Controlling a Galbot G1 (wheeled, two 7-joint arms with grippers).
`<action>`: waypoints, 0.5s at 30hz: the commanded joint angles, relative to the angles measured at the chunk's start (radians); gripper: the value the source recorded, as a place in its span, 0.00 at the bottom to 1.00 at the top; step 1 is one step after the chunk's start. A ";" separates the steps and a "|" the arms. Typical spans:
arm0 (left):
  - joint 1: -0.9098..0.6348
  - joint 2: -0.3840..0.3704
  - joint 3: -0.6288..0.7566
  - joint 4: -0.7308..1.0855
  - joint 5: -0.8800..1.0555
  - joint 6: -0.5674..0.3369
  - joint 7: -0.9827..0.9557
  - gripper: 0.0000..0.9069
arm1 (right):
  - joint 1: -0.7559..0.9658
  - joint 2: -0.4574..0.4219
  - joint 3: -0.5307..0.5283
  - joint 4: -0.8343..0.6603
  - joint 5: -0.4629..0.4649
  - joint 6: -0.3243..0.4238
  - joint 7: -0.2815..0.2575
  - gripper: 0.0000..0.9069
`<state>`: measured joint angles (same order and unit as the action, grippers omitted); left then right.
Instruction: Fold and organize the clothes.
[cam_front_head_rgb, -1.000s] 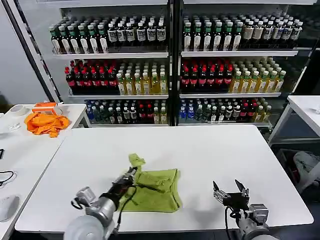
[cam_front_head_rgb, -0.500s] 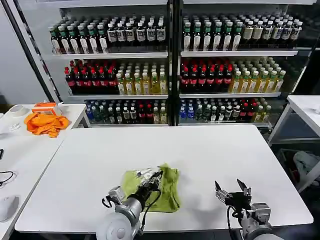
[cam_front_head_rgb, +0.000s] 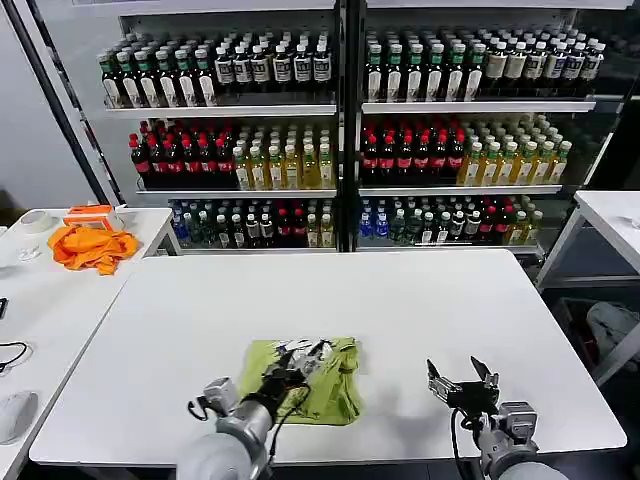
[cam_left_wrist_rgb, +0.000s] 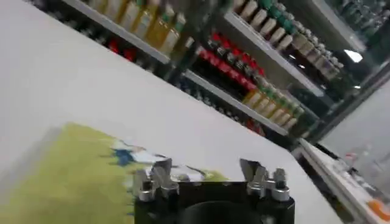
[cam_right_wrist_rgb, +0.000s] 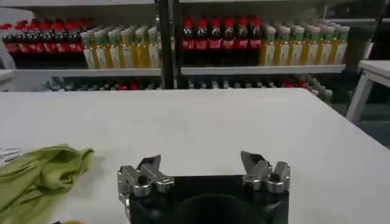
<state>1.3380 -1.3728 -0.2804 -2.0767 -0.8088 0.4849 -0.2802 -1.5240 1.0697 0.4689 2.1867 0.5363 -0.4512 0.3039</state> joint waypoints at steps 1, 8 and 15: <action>0.115 0.076 -0.192 -0.016 0.078 -0.011 -0.036 1.00 | 0.012 0.001 -0.003 -0.013 0.002 0.001 -0.001 1.00; 0.122 0.089 -0.164 0.022 0.174 -0.006 -0.023 1.00 | 0.011 -0.005 0.004 -0.020 0.001 0.003 -0.001 1.00; 0.085 0.081 -0.132 0.069 0.152 0.016 -0.009 1.00 | 0.000 -0.010 0.019 -0.010 0.003 0.003 -0.002 1.00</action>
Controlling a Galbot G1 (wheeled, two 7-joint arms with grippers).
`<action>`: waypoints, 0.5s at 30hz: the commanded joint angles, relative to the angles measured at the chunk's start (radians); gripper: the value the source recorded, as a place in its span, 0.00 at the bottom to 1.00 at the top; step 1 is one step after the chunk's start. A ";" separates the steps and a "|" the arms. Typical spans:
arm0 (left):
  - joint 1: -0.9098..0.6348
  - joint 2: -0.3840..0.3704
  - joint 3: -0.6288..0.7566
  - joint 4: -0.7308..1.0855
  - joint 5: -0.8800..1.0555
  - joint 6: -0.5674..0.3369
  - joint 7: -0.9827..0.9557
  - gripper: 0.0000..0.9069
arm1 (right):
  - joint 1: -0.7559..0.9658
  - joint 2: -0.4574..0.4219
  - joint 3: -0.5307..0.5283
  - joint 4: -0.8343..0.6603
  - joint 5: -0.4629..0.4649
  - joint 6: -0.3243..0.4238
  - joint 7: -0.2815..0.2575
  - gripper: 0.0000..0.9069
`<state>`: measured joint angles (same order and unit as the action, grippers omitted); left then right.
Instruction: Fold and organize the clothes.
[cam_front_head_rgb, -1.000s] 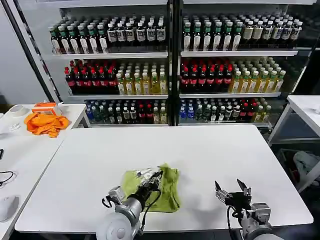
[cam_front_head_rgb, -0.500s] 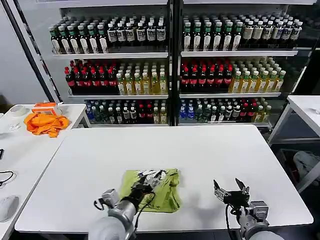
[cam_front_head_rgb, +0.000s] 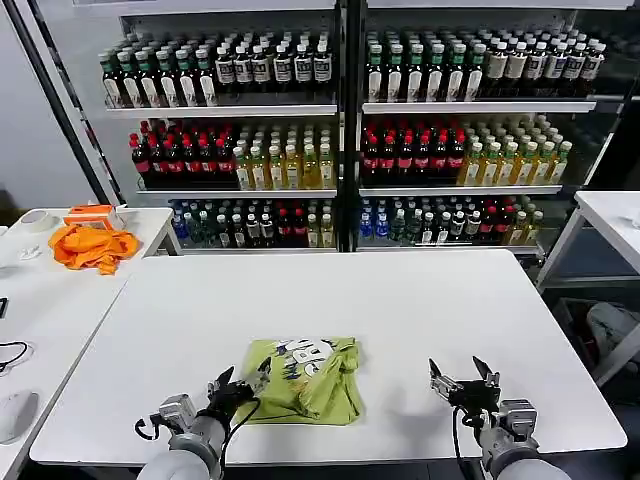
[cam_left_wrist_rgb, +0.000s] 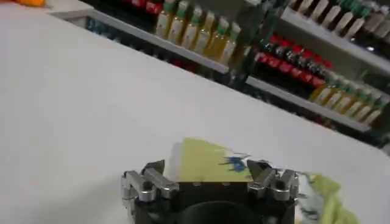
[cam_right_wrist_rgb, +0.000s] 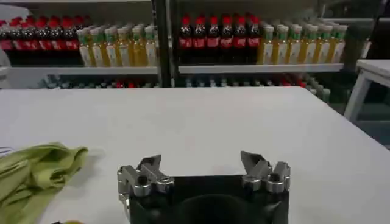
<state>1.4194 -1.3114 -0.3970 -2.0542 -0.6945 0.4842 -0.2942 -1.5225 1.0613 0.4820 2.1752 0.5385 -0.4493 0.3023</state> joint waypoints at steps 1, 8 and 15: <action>0.003 0.016 -0.004 0.046 0.010 0.025 0.012 1.00 | -0.004 -0.001 0.007 0.003 0.001 0.001 0.000 1.00; -0.037 -0.019 0.024 0.097 -0.053 0.048 0.037 1.00 | -0.011 -0.009 0.024 0.015 0.006 0.000 0.001 1.00; -0.066 -0.023 0.018 0.134 -0.141 0.047 0.055 0.83 | -0.026 -0.008 0.030 0.027 0.005 0.000 0.001 1.00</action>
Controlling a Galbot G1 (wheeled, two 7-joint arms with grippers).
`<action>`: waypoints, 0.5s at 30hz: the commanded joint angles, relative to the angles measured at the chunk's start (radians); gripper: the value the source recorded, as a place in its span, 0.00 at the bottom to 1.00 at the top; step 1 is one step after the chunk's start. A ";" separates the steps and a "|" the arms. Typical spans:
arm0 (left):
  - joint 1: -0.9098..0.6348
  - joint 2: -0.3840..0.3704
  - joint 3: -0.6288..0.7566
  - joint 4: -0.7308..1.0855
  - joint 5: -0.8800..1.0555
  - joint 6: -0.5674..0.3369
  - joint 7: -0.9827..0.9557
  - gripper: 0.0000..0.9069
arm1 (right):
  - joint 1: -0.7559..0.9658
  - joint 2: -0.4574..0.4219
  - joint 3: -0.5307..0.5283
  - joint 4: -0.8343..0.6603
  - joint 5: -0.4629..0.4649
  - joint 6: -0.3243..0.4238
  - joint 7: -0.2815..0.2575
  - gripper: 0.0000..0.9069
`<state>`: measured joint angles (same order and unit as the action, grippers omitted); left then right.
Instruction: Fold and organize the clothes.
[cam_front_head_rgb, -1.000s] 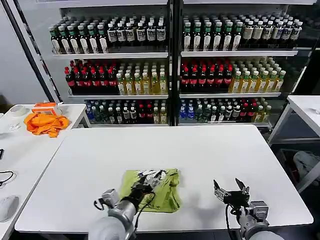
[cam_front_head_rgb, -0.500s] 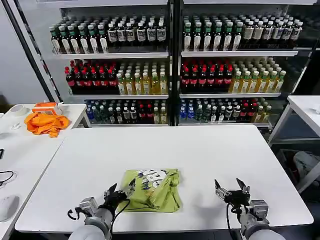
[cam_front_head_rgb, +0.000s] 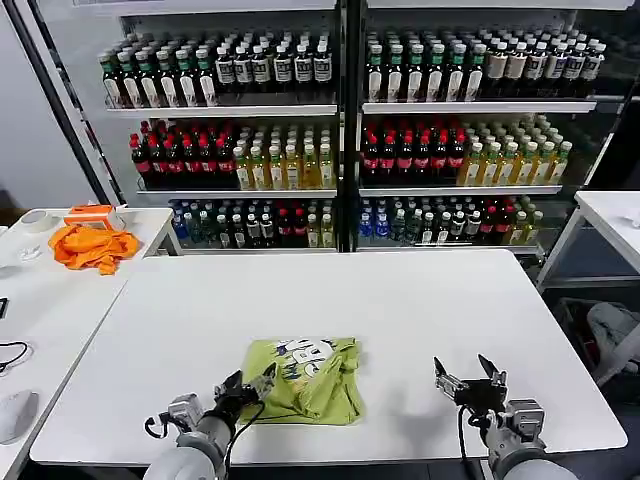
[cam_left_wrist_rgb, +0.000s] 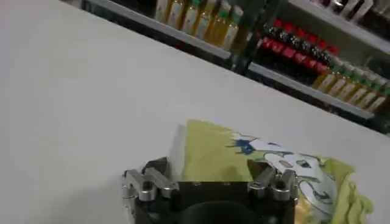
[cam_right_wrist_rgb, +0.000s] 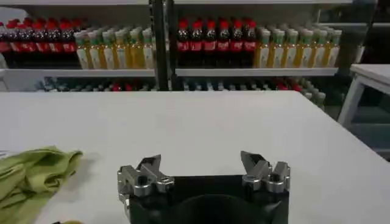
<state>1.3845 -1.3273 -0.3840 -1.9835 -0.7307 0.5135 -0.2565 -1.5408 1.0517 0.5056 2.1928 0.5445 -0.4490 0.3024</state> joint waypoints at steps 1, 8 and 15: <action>-0.028 -0.007 0.001 0.057 -0.129 0.017 0.021 0.44 | -0.009 0.002 0.008 0.013 -0.001 -0.001 0.001 1.00; -0.010 -0.019 -0.018 0.041 -0.247 0.001 0.049 0.03 | -0.015 0.005 0.016 0.023 -0.001 -0.002 0.003 1.00; -0.026 -0.039 -0.042 0.071 -0.325 -0.016 0.056 0.02 | -0.027 0.011 0.022 0.035 -0.002 -0.004 0.005 1.00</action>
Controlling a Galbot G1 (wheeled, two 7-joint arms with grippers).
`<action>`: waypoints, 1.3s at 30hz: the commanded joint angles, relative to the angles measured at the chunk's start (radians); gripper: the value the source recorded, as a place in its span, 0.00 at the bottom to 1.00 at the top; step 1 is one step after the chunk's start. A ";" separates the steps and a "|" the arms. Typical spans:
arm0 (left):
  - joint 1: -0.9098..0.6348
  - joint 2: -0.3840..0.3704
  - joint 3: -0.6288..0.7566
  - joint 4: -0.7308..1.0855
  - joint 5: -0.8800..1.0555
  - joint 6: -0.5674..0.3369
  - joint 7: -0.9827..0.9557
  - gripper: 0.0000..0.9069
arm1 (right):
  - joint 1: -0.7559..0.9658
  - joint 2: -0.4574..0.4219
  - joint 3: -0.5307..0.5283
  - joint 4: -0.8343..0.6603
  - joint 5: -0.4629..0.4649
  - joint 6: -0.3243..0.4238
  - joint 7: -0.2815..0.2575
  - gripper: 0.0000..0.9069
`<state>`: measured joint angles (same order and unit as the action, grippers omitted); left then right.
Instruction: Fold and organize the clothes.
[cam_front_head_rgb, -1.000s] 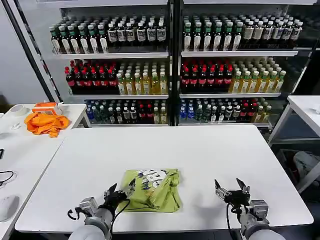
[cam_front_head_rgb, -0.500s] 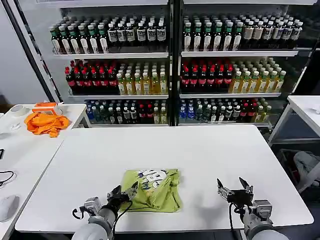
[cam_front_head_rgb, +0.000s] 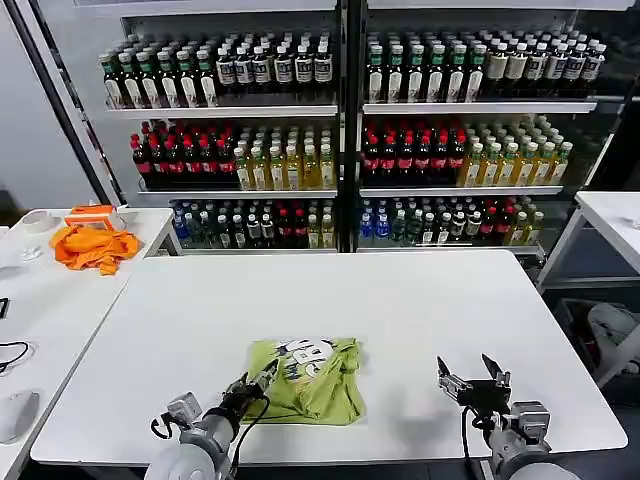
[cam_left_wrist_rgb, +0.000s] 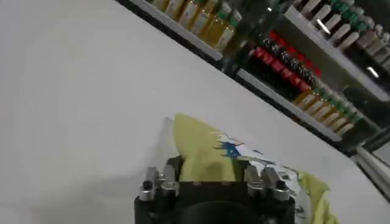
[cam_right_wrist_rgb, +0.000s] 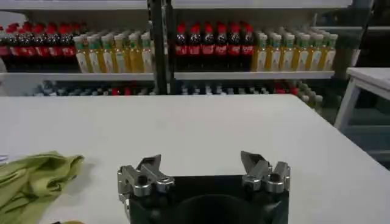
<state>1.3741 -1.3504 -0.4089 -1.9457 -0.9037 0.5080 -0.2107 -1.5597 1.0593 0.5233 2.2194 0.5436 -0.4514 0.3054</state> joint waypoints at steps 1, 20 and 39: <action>-0.018 -0.018 -0.023 0.032 -0.173 -0.012 0.010 0.02 | -0.009 0.004 0.005 0.010 -0.002 -0.001 0.002 1.00; 0.015 -0.022 -0.192 -0.095 -0.496 -0.059 0.010 0.02 | -0.020 0.025 0.004 0.026 -0.007 -0.009 -0.002 1.00; 0.094 0.506 -0.572 -0.309 -0.364 0.053 -0.026 0.02 | 0.020 0.040 -0.023 0.017 0.008 0.003 -0.012 1.00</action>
<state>1.4133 -1.0843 -0.8655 -2.1336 -1.3797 0.5228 -0.2242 -1.5463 1.0971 0.5061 2.2445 0.5517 -0.4513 0.2950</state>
